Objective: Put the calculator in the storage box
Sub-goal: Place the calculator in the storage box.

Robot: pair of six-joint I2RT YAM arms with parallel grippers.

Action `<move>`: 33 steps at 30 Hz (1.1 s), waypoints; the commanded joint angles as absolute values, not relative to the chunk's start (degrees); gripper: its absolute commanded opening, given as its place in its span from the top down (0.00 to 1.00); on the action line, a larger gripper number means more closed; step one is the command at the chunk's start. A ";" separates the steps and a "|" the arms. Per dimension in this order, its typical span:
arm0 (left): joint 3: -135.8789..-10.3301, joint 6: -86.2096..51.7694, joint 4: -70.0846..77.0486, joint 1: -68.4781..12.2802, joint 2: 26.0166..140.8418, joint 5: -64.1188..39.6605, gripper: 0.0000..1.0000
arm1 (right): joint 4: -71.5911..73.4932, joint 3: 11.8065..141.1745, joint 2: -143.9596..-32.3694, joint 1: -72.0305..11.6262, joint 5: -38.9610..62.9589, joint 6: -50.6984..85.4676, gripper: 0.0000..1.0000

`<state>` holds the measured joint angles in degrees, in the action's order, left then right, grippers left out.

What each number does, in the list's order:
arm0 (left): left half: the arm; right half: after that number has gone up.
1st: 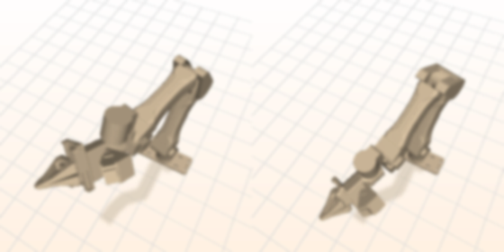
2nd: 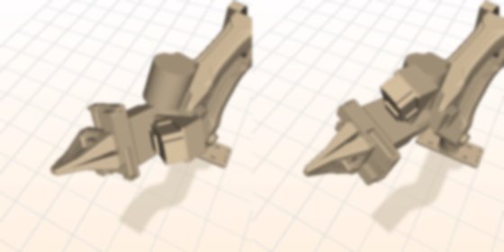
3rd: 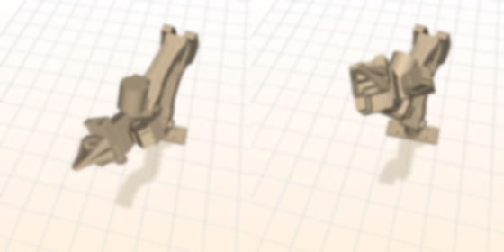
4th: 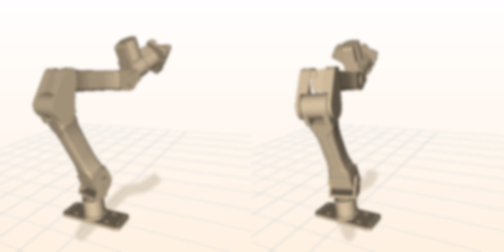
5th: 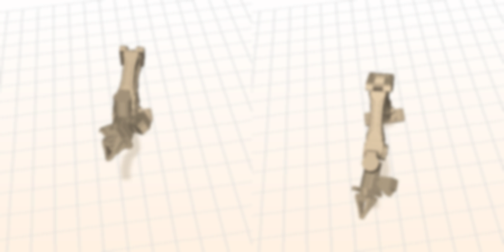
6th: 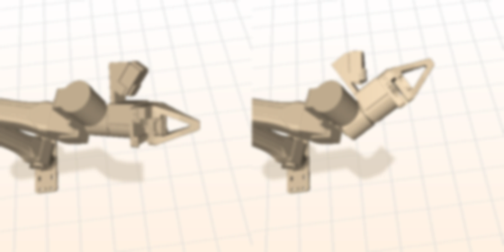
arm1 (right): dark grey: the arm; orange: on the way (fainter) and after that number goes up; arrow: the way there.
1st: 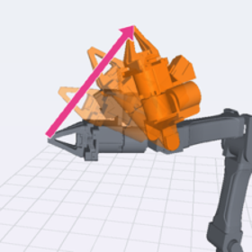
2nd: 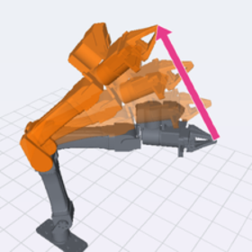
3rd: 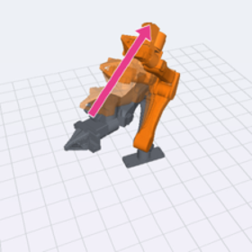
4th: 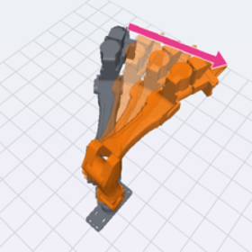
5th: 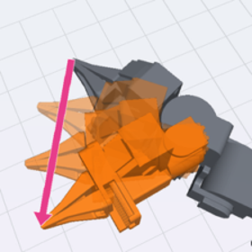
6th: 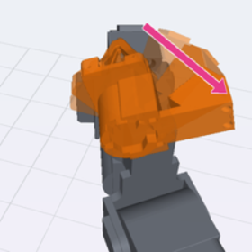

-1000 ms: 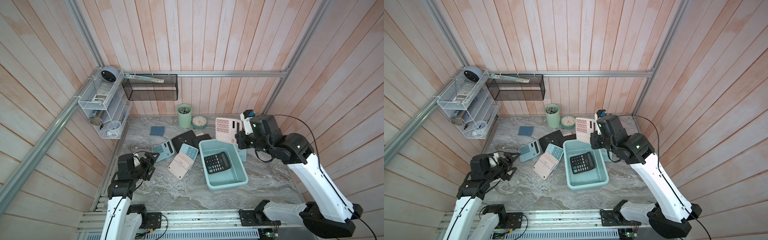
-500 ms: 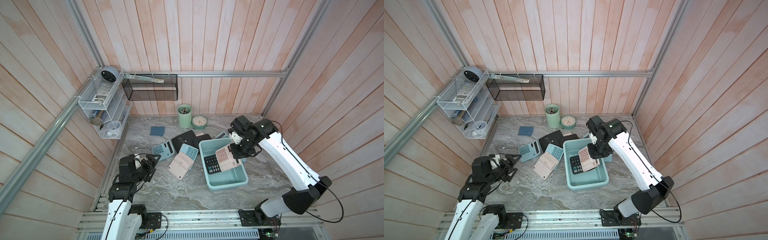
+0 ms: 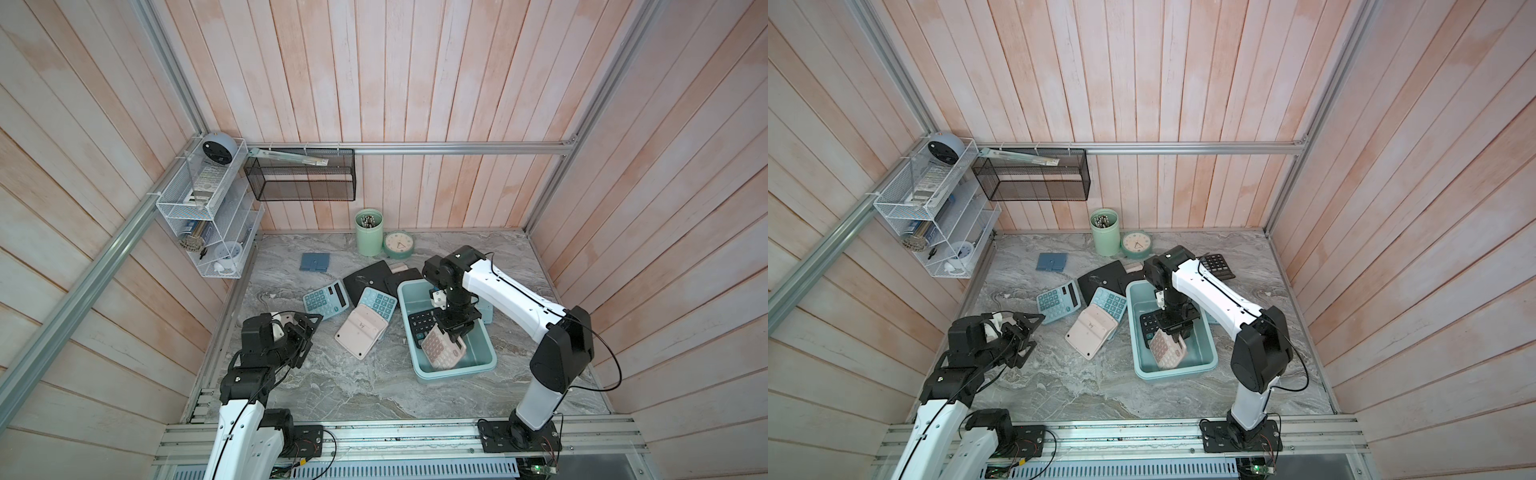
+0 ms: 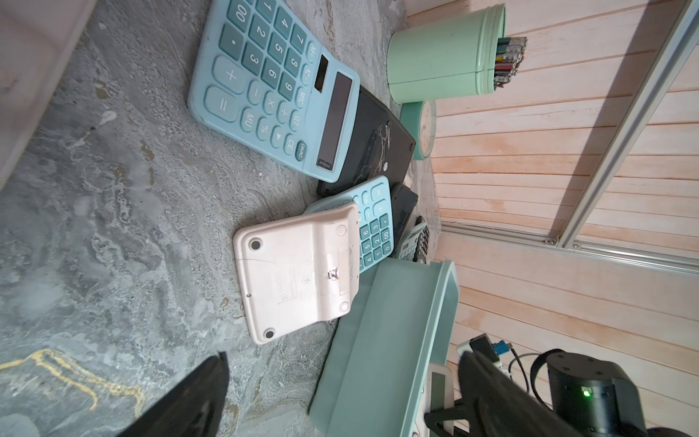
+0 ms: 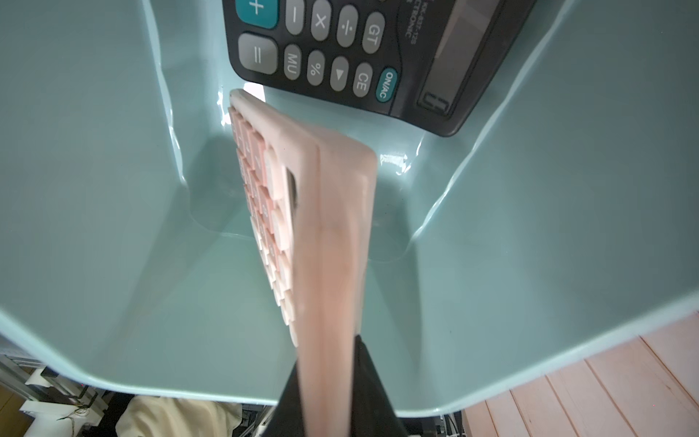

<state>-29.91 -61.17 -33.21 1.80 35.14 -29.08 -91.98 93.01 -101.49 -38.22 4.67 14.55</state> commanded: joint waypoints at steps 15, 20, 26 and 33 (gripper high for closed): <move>-28.92 -59.58 -30.82 1.32 36.34 -28.25 0.00 | -93.85 96.05 -101.18 -38.42 1.35 18.09 1.00; -28.68 -59.59 -29.28 1.23 37.01 -28.91 0.00 | -96.52 94.41 -96.73 -37.85 2.83 19.36 1.00; -27.26 -59.99 -26.38 1.16 37.27 -29.18 0.00 | -96.75 89.48 -94.15 -35.47 6.38 20.28 1.00; -25.78 -60.81 -23.97 1.14 37.20 -29.79 0.00 | -94.32 86.34 -94.53 -34.47 11.15 21.38 1.00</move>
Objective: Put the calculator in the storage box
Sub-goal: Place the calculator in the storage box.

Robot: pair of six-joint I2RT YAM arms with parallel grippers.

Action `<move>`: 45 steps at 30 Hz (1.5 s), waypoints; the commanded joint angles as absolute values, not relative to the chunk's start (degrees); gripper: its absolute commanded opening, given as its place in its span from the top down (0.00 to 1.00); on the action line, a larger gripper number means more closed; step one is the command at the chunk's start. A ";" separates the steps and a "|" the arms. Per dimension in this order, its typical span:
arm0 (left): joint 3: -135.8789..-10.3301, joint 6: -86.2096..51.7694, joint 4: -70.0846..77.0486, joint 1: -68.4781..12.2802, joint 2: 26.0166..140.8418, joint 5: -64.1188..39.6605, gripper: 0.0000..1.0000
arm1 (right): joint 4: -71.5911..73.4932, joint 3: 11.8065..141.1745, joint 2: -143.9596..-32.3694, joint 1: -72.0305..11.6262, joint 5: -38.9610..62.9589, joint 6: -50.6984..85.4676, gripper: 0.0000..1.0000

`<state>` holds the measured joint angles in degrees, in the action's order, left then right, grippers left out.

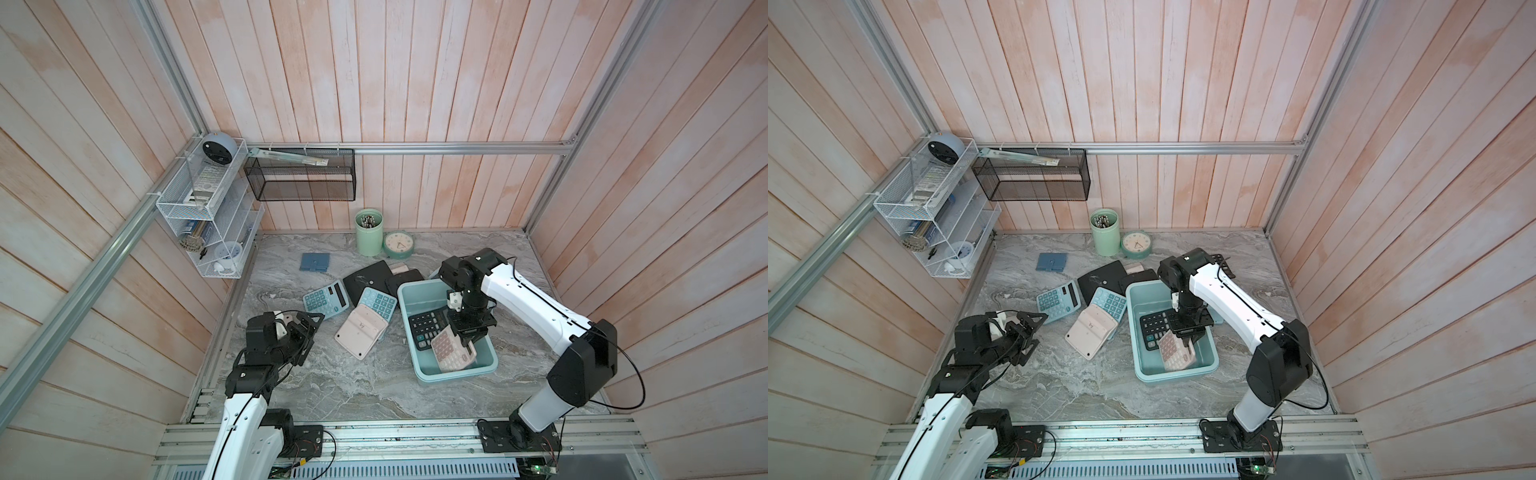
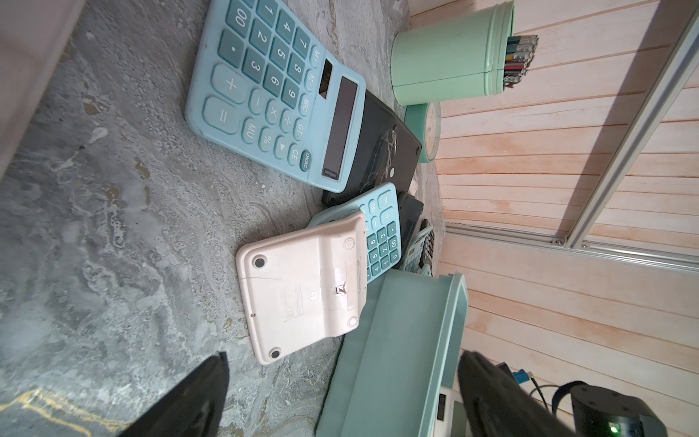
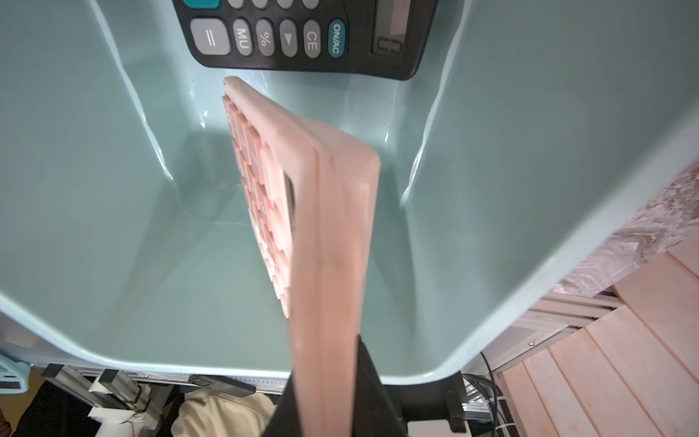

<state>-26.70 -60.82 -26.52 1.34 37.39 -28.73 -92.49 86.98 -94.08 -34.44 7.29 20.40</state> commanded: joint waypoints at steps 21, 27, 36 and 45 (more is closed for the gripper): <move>-29.00 -56.98 -29.22 1.05 38.56 -27.21 0.00 | -92.73 81.23 -94.35 -34.47 3.21 24.42 0.70; -30.36 -55.91 -31.68 1.05 38.67 -25.69 0.00 | -94.40 84.31 -91.99 -34.30 0.93 23.92 0.59; -32.51 -53.16 -35.51 1.05 39.50 -21.08 0.00 | -81.94 86.06 -87.76 -35.02 6.15 22.68 0.54; -33.03 -48.44 -33.67 1.23 47.34 -16.68 0.00 | -60.62 86.19 -83.78 -39.65 10.38 24.64 0.48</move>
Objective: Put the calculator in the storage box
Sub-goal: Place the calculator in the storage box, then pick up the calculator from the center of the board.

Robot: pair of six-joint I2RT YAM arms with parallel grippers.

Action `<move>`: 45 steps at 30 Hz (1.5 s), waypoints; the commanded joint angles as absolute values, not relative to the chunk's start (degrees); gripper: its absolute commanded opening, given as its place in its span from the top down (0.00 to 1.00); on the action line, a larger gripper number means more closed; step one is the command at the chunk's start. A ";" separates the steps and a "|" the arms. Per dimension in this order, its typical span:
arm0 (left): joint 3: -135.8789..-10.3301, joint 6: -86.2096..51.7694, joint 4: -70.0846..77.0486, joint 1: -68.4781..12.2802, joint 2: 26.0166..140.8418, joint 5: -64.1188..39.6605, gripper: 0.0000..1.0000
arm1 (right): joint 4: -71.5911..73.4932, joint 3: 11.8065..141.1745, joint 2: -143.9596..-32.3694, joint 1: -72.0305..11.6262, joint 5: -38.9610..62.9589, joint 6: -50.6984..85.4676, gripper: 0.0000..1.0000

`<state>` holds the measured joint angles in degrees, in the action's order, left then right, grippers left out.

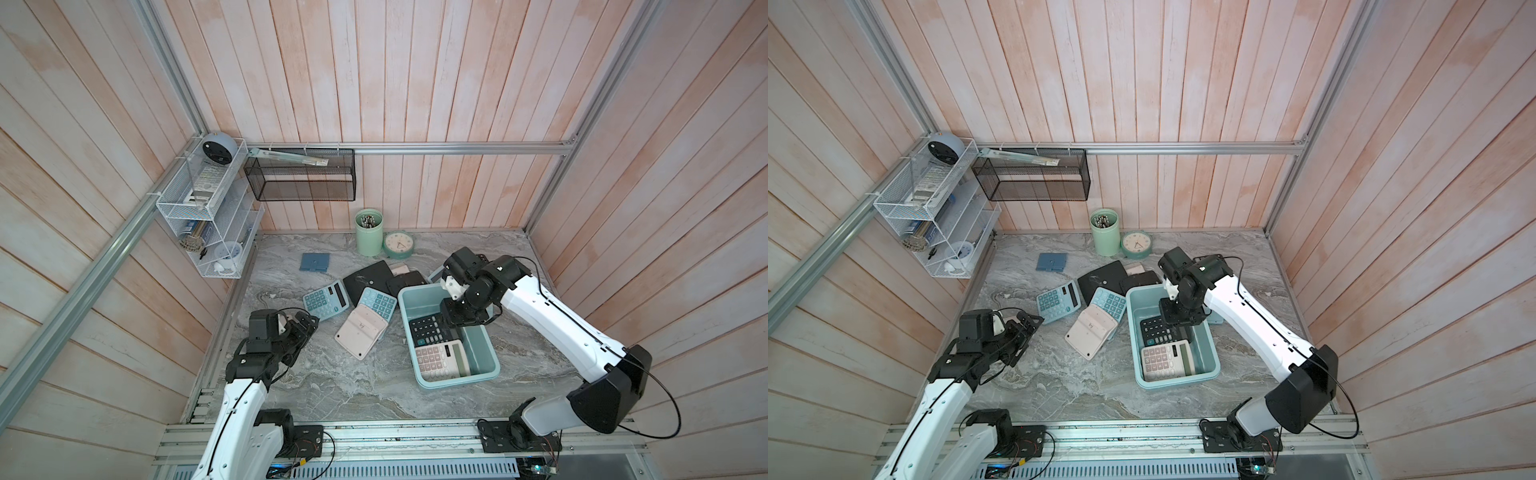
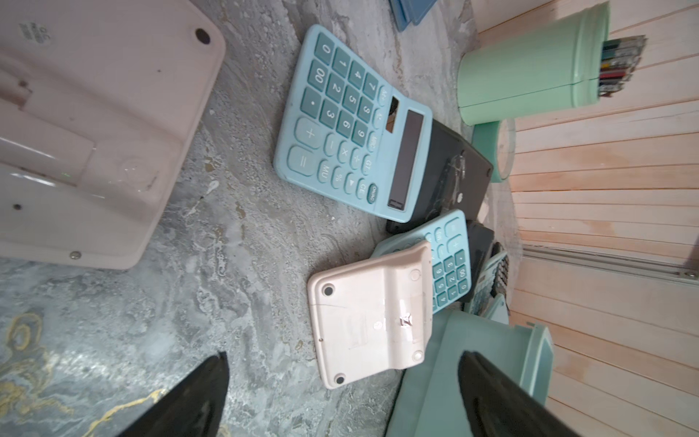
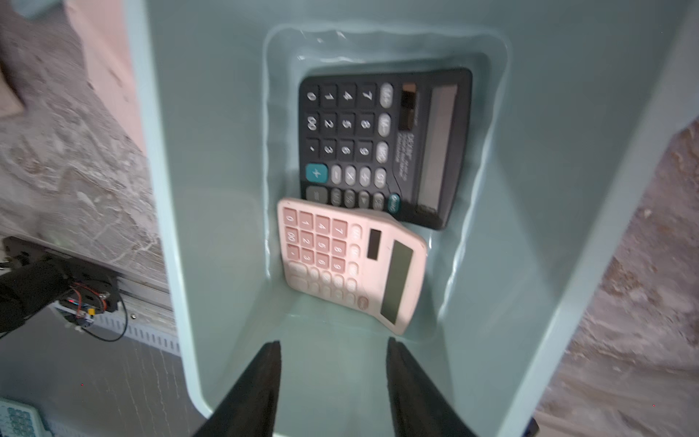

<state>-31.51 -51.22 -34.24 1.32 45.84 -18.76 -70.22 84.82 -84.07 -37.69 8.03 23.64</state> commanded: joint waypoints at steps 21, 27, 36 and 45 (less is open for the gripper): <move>-14.48 -64.29 -20.95 0.62 38.51 -27.91 0.00 | -49.21 108.12 -115.24 -48.80 14.39 24.02 0.48; -13.46 -65.88 -16.32 0.19 42.24 -29.09 0.00 | -55.04 115.53 -123.04 -48.19 12.05 23.69 0.48; -13.09 -71.61 -7.23 -5.65 49.36 -26.12 0.06 | -61.44 120.24 -129.28 -44.70 15.95 23.93 0.48; -13.72 -74.35 0.11 -9.91 58.06 -22.41 0.17 | -61.73 120.94 -133.38 -42.89 20.80 22.90 0.48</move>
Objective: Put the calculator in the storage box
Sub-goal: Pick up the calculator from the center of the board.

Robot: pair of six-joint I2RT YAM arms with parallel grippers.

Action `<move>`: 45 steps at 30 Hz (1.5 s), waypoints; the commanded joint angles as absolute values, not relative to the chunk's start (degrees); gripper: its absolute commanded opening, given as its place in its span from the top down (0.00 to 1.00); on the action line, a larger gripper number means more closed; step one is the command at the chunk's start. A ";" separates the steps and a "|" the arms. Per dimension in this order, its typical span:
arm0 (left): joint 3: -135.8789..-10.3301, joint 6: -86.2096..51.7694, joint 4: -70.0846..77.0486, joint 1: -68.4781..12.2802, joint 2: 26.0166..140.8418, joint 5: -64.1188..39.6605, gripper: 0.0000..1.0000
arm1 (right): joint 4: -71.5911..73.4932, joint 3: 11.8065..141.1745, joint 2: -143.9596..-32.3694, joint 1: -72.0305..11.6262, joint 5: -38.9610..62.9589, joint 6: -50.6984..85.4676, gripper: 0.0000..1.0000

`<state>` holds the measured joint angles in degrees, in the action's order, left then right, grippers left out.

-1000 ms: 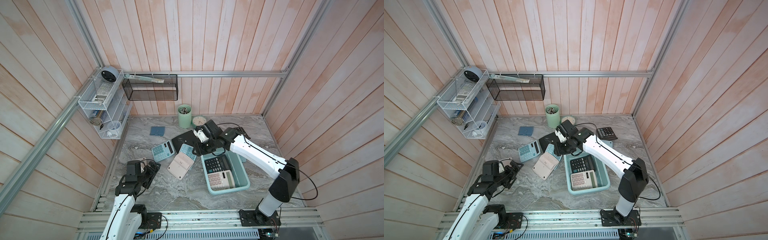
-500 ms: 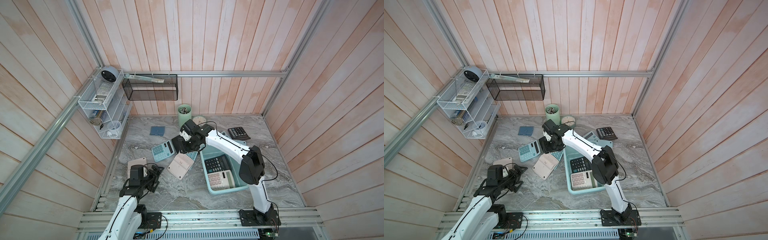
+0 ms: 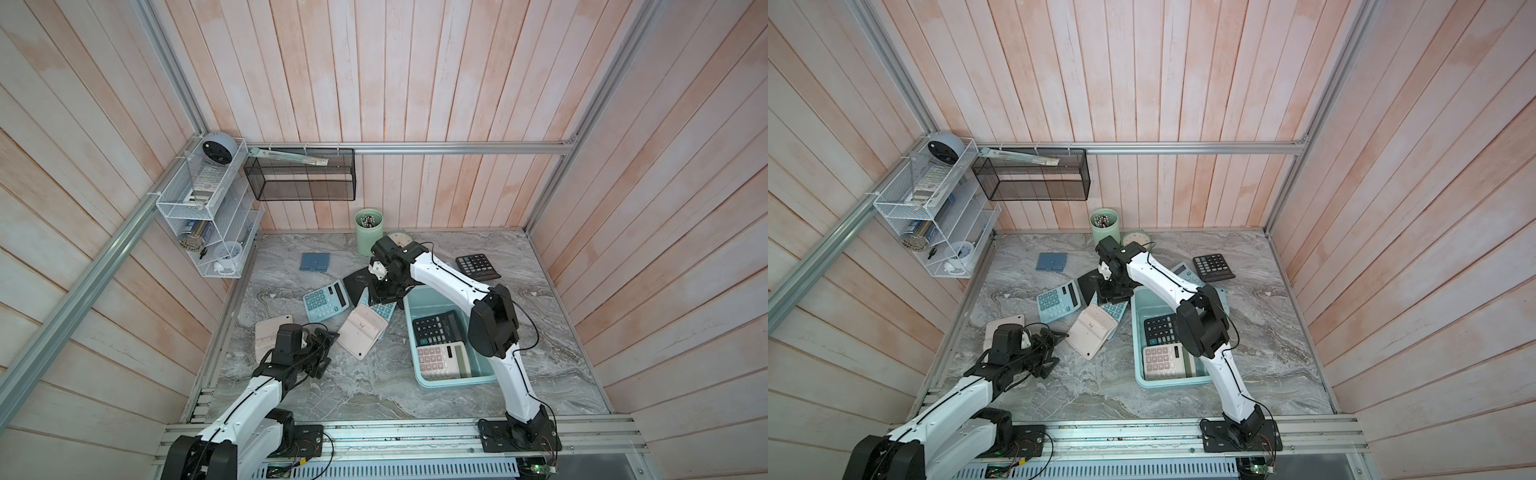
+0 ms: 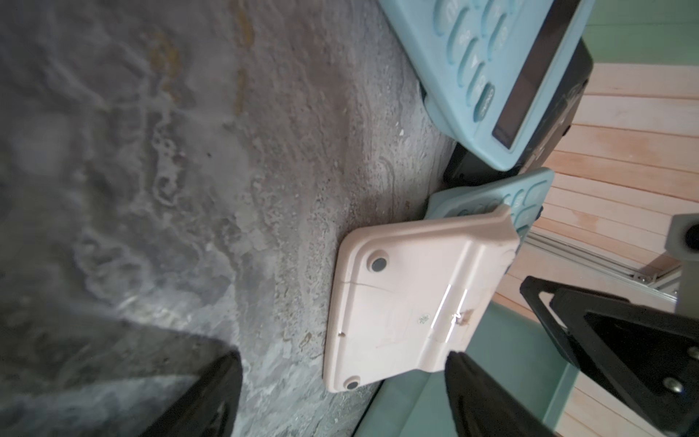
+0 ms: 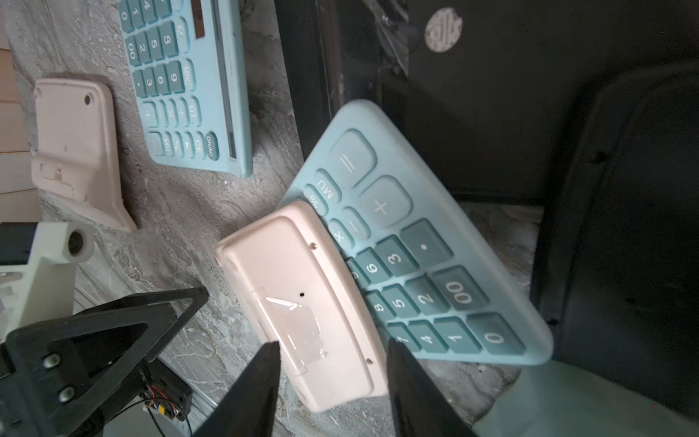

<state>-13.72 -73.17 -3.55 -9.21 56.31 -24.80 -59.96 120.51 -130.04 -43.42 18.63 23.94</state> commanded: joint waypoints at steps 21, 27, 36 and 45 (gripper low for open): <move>-14.54 -75.50 5.57 -12.47 64.31 -20.58 0.28 | -67.97 126.17 -137.72 -45.12 15.98 21.05 0.47; -14.76 -74.63 0.31 -12.48 59.37 -18.92 0.28 | -71.69 129.32 -134.27 -45.48 12.93 20.49 0.47; -13.45 -76.75 -2.20 -12.55 53.33 -18.63 0.28 | -76.55 137.64 -136.67 -47.10 14.24 19.39 0.47; -12.92 -79.45 3.75 -15.63 58.39 -18.43 0.28 | -76.24 137.97 -142.22 -46.33 17.22 19.83 0.48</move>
<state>-13.89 -78.17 0.80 -14.35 56.90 -19.35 -74.26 137.47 -140.18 -46.87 15.51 19.90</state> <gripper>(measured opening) 0.716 0.519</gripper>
